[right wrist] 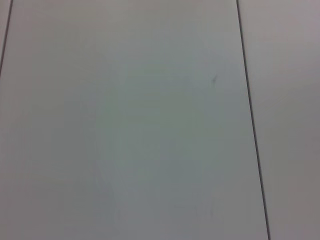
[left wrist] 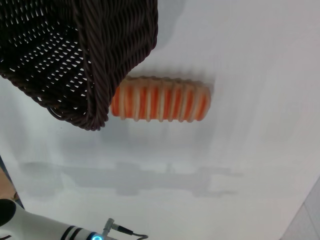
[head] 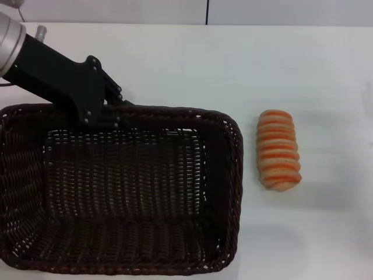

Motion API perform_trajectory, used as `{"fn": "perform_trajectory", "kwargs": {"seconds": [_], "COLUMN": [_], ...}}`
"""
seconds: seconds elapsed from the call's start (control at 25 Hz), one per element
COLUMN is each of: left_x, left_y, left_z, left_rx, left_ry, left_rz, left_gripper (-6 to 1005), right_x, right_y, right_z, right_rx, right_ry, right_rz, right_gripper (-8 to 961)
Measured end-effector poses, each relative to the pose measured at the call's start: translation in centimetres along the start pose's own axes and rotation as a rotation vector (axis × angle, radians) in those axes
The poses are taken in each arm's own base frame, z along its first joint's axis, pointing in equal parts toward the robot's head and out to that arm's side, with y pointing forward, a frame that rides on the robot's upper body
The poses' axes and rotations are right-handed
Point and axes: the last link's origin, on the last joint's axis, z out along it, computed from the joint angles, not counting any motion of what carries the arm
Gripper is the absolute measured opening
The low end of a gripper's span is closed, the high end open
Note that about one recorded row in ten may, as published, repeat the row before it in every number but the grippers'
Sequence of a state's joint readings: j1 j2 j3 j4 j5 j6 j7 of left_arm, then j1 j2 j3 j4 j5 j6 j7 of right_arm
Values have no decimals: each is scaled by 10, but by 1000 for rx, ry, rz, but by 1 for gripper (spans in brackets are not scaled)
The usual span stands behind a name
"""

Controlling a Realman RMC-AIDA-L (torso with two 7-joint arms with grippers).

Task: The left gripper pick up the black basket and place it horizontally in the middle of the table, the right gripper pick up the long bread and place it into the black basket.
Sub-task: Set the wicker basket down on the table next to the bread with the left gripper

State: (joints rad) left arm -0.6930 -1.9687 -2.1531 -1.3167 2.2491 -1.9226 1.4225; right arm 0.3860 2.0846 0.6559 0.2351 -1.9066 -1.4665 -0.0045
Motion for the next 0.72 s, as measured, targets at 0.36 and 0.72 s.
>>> {"fn": "perform_trajectory", "kwargs": {"seconds": [0.36, 0.72], "left_x": [8, 14], "left_y": [-10, -13], "left_z": [10, 15], "left_rx": [4, 13], "left_ry": [33, 42], "left_rz": [-6, 33], "left_gripper": [207, 401], "right_x": [0, 0], "right_y": [0, -1], "right_z": [-1, -2], "right_rx": [3, 6], "right_ry": [1, 2], "right_rz": [5, 4], "right_gripper": [651, 652]}}
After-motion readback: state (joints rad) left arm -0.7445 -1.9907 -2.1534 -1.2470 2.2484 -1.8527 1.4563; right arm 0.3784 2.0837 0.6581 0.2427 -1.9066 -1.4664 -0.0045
